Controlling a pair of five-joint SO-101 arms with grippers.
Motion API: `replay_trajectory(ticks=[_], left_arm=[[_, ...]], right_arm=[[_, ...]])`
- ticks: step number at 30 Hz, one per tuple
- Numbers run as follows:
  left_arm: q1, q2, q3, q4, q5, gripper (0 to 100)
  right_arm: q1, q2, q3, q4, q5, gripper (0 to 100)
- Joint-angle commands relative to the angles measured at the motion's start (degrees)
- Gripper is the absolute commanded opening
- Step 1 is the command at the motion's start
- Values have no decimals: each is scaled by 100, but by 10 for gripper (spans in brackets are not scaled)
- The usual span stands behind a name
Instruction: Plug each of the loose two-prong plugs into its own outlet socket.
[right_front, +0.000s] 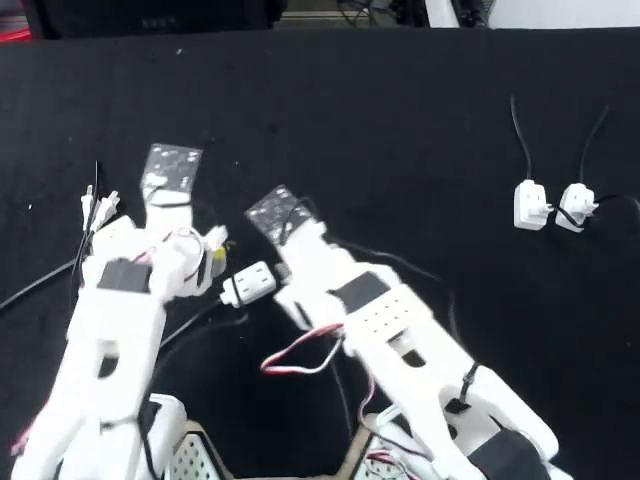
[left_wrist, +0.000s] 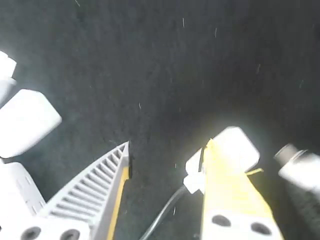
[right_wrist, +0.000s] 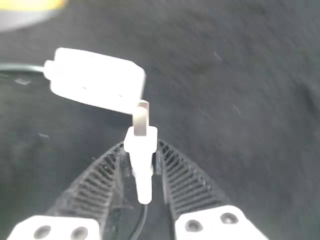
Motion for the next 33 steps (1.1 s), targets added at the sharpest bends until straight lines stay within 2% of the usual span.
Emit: replay_trajectory(ticks=[1, 8, 13, 19, 25, 33], left_arm=[[-145, -1248, 549, -290, 747, 238], [-171, -1653, 840, -308, 888, 238], [-4, -1697, 927, -255, 888, 238], [514, -1705, 734, -105, 897, 238], [725, -1697, 945, -149, 967, 238], [681, -1653, 1033, -149, 958, 238]], right_arm=[[-651, -259, 13, -545, 53, 11], [-1169, -1191, 523, -818, 53, 10], [-1160, -1675, 743, -853, 44, 10], [-1160, -1490, 708, -862, 44, 10], [-1143, -1473, 681, -1064, 35, 10], [-862, -1481, 198, -360, 44, 10]])
